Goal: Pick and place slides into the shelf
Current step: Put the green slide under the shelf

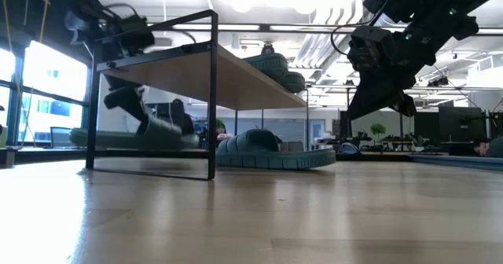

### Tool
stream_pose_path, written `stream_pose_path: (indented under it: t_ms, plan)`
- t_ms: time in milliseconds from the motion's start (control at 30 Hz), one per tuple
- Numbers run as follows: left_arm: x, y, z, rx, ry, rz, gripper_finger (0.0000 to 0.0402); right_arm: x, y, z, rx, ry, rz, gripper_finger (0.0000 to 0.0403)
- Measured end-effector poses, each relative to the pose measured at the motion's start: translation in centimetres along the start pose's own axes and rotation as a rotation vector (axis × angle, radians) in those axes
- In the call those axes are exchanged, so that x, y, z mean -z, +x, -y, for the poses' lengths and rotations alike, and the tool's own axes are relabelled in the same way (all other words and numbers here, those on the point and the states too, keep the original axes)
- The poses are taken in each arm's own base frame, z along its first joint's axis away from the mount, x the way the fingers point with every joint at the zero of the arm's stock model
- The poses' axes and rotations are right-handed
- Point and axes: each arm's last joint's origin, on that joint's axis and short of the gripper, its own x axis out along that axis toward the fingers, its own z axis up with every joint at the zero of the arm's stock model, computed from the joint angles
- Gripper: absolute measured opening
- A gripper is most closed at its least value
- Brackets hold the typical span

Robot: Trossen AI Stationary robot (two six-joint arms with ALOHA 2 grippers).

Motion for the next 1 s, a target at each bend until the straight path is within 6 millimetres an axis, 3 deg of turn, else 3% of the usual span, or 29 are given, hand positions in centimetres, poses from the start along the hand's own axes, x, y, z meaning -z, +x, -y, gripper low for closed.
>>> stream_pose_path:
  t_ms: [300, 600, 1000]
  plan:
    - [0.6, -4.0, -2.0, -0.043, -0.175, 0.178, 0.0001, 0.0, 0.0, 0.0, 0.0, -0.018, 0.003, 0.0]
    - [0.1, -4.2, -2.5, -0.107, -0.289, 0.217, 0.0, -0.1, 0.0, 0.0, -0.003, -0.016, 0.003, 0.0]
    - [-1.1, -3.1, -3.1, -0.282, -0.476, 0.226, 0.0, -0.3, 0.0, -0.3, -0.022, -0.01, 0.039, 0.0]
